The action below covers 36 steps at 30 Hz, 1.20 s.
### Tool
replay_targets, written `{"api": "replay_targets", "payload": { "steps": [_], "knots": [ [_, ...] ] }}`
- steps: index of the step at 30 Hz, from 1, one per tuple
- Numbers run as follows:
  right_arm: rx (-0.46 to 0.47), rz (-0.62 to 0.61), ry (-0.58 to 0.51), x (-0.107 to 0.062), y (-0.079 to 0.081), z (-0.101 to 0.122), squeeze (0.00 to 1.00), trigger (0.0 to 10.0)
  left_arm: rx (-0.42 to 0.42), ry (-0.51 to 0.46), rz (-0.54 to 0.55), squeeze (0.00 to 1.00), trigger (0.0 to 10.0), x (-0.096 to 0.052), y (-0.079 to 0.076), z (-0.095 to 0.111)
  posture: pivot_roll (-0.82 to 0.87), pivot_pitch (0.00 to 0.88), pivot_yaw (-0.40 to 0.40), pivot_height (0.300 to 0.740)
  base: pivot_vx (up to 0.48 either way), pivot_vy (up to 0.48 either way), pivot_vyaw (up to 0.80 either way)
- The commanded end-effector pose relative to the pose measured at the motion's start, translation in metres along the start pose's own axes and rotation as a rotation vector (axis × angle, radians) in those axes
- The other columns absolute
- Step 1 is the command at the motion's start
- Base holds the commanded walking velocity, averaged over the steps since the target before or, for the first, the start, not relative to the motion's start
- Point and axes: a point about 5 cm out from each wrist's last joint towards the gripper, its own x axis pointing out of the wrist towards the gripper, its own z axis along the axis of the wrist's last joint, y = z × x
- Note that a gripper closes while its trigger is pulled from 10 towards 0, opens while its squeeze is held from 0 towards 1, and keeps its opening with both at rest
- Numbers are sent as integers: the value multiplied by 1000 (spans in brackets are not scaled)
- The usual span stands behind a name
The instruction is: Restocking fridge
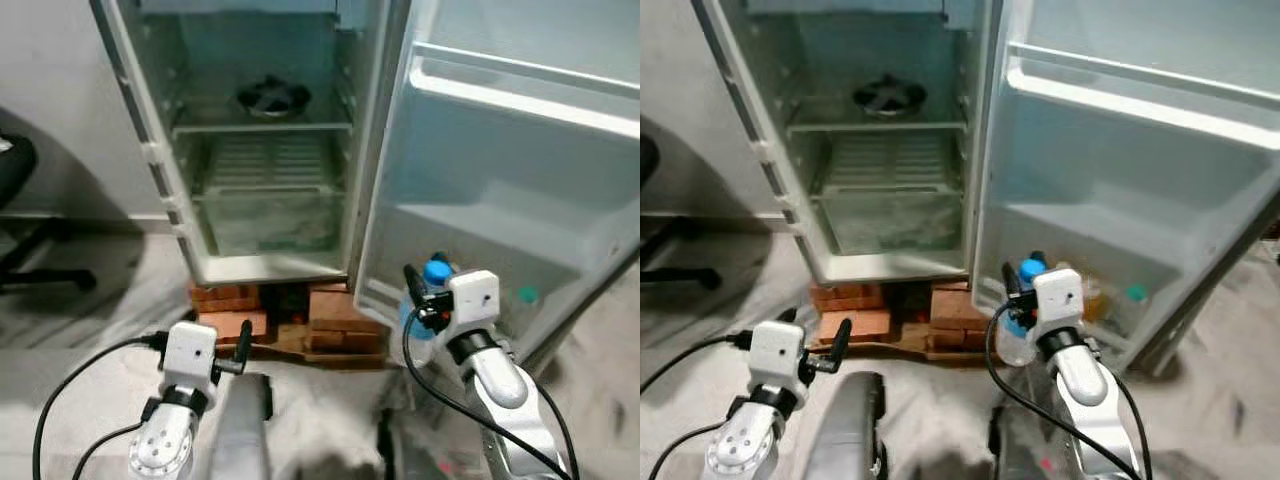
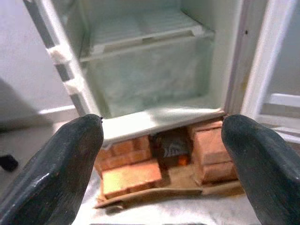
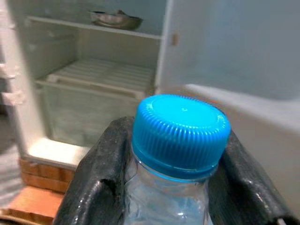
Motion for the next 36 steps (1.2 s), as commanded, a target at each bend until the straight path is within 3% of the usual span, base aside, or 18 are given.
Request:
{"api": "replay_targets", "payload": {
  "steps": [1, 15, 36],
  "knots": [
    [-13, -18, -19, -1, -6, 3, 0, 10000, -6, -43, 14, 0, 10000, 6, 3, 11, 27, 94, -28, 607, 0, 0, 0],
    [-23, -9, -49, 7, -5, 9, 0, 10000, -12, -55, 2, 0, 10000, 7, 6, 14, 25, 101, -29, 607, 0, 0, 0],
    [-16, 27, -60, 11, -1, 10, 0, 10000, -12, -58, -17, 0, 10000, 10, 3, 15, 29, 108, -32, 607, 279, 0, 0]
  ]
}}
